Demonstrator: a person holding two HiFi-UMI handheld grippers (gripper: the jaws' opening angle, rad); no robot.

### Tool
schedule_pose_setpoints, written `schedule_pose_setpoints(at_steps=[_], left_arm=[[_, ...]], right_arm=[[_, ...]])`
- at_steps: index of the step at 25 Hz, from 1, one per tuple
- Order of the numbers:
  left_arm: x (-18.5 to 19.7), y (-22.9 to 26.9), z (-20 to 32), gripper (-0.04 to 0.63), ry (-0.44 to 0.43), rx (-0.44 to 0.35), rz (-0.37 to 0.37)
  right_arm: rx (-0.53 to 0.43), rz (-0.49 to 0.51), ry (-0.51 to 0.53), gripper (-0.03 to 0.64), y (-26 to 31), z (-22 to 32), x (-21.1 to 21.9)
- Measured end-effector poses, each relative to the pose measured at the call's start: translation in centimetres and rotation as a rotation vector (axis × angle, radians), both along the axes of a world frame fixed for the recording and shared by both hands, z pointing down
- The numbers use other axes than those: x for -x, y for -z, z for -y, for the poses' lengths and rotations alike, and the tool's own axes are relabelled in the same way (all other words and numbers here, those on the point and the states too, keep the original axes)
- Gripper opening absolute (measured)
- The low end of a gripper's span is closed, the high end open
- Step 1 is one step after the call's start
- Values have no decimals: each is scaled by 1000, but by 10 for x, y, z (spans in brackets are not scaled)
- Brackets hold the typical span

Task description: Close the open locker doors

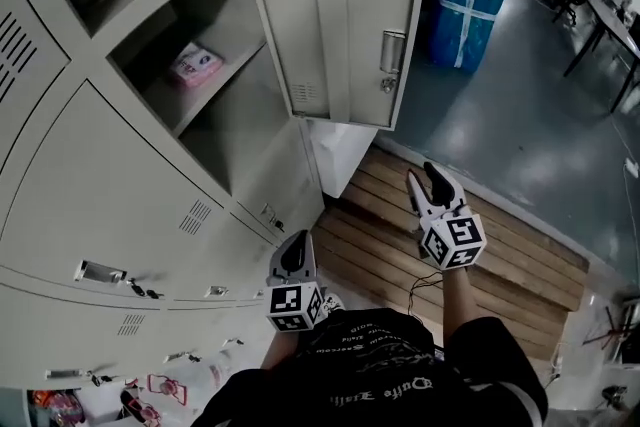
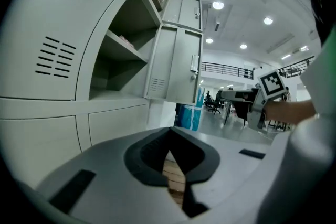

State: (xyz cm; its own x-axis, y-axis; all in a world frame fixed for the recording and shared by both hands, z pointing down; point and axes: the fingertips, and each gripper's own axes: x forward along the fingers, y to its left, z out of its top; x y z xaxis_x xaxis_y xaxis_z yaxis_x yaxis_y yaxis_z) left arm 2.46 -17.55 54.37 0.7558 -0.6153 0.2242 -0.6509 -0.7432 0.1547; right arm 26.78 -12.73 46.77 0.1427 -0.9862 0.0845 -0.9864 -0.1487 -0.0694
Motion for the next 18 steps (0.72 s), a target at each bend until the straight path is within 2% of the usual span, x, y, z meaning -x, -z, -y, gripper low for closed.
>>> schedule_pose_setpoints(at_steps=[7,13,18], left_arm=[[2,-7,14,8,-43,29,1],[1,-12,22,8,-3,48,1],[0,-8,23,8,36,59,17]], right_arm=[[-11,-54,-44,146,19,22,-29],[2,-108,19,146,36,64,-45],[51,-103,121,146,36,100,-58]])
